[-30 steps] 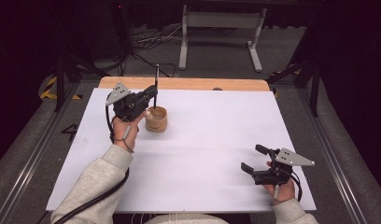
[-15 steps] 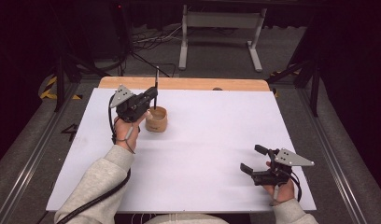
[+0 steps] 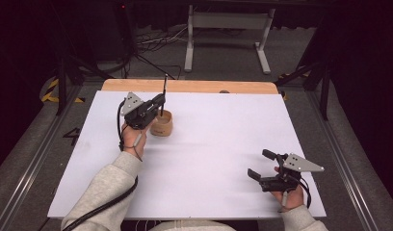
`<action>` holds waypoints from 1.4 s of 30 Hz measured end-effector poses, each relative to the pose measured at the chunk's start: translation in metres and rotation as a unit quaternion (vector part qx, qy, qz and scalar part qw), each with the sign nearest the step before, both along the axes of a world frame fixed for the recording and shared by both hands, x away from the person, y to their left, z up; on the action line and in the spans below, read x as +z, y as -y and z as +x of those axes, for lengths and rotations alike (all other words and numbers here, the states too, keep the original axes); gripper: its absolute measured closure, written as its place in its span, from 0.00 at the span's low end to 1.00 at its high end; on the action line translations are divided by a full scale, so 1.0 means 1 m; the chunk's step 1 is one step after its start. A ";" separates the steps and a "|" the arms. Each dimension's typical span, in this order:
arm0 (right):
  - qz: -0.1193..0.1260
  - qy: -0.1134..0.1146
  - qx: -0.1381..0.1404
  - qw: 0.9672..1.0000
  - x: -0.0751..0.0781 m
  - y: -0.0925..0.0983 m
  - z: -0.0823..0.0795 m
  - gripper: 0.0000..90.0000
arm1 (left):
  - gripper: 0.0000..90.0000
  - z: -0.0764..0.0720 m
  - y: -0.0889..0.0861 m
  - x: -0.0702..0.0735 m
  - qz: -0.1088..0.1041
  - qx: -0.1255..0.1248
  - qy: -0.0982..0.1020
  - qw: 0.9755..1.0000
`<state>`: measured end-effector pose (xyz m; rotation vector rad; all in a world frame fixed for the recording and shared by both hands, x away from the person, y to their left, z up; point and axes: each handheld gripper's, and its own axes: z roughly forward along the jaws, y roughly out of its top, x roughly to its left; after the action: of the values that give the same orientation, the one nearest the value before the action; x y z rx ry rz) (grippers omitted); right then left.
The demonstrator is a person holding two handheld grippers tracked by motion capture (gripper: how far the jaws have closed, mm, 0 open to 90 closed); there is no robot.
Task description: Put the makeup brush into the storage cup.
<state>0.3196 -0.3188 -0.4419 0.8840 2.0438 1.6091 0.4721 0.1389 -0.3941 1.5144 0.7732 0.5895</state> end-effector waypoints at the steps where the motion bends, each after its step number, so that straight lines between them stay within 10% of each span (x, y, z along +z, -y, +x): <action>1: 0.000 0.000 0.000 1.000 0.000 0.000 0.000 0.04 | 0.92 0.000 0.000 -0.001 0.003 0.000 0.001 1.000; 42: -0.003 -0.002 0.002 1.000 -0.001 -0.001 0.000 0.04 | 0.92 -0.005 0.002 -0.035 0.003 -0.001 -0.026 1.000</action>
<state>0.3201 -0.3178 -0.4425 0.8818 2.0538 1.6041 0.4666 0.1371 -0.4290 1.5406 0.8100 0.5529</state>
